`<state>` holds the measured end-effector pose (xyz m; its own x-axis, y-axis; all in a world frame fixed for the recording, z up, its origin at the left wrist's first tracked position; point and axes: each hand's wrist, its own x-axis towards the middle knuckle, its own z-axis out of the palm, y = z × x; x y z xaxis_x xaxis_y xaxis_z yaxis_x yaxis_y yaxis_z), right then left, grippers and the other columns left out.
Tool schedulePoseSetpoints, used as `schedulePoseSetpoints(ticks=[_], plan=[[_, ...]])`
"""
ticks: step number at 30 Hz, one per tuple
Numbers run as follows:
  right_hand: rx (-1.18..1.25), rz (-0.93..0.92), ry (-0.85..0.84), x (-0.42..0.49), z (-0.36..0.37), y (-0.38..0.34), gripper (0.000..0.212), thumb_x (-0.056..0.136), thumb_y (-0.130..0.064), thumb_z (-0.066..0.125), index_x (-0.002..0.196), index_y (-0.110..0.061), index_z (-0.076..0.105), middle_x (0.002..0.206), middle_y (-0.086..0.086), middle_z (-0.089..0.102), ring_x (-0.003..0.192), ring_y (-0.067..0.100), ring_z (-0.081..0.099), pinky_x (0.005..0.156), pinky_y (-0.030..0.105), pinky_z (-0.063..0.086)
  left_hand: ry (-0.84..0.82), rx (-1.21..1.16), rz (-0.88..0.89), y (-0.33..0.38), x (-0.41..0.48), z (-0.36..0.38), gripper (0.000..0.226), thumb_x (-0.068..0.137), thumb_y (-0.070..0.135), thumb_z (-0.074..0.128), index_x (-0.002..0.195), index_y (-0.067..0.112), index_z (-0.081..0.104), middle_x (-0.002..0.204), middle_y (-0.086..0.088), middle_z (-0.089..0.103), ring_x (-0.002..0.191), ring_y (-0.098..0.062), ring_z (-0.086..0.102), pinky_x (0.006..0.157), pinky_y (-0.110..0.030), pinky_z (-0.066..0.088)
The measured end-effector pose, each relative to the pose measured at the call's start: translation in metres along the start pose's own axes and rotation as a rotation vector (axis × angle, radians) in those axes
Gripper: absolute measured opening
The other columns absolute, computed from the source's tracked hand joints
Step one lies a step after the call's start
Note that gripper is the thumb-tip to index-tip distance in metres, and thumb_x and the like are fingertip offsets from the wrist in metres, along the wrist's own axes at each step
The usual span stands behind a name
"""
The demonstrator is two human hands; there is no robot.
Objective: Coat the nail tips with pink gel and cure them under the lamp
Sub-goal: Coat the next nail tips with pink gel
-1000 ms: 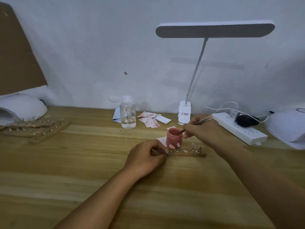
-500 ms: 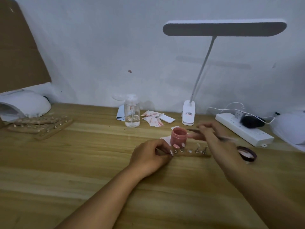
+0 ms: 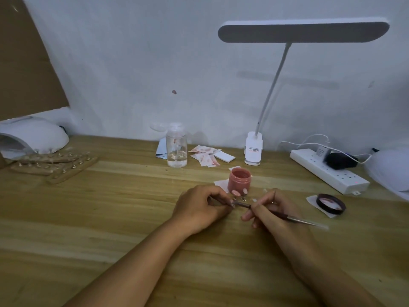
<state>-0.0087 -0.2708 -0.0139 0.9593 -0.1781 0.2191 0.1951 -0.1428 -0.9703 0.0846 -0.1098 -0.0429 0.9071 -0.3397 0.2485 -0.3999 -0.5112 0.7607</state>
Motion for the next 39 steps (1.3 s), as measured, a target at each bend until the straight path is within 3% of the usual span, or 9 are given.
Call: schedulePoseSetpoints(ticks=[5,20,32,39], plan=[[-0.013,0.003,0.012,-0.0002,0.0,0.0011,0.013,0.092,0.003,0.058,0.086,0.01,0.049,0.069,0.013,0.072,0.05,0.007,0.055,0.052,0.013,0.045,-0.001,-0.004,-0.009,-0.0011,0.0,0.0005,0.019,0.076,0.033,0.079,0.07,0.047,0.069,0.084,0.025,0.072,0.057,0.002,0.048,0.067,-0.024,0.038],[-0.048,-0.002,-0.056,-0.0026,-0.0006,-0.0018,0.008,0.086,0.007,0.062,0.089,0.003,0.056,0.075,0.014,0.073,0.063,0.002,0.064,0.063,0.01,0.046,-0.001,-0.021,-0.004,-0.0026,-0.0006,0.0005,0.017,0.076,0.032,0.08,0.071,0.046,0.071,0.082,0.023,0.072,0.058,0.002,0.048,0.067,-0.025,0.04],[-0.103,-0.067,-0.028,-0.0017,-0.0019,0.0012,0.015,0.079,0.01,0.066,0.082,-0.004,0.062,0.077,0.015,0.068,0.082,0.033,0.061,0.064,0.019,0.044,-0.006,-0.027,-0.013,-0.0032,-0.0016,0.001,0.01,0.077,0.034,0.08,0.077,0.042,0.075,0.084,0.022,0.073,0.058,0.003,0.049,0.066,-0.023,0.038],[-0.09,-0.083,-0.047,-0.0016,-0.0002,-0.0013,0.015,0.08,0.012,0.065,0.082,-0.003,0.063,0.077,0.012,0.068,0.072,0.021,0.062,0.064,0.015,0.045,-0.009,-0.02,-0.013,-0.0018,-0.0018,0.001,0.006,0.078,0.034,0.08,0.082,0.037,0.077,0.086,0.02,0.074,0.058,0.007,0.051,0.066,-0.02,0.037]])
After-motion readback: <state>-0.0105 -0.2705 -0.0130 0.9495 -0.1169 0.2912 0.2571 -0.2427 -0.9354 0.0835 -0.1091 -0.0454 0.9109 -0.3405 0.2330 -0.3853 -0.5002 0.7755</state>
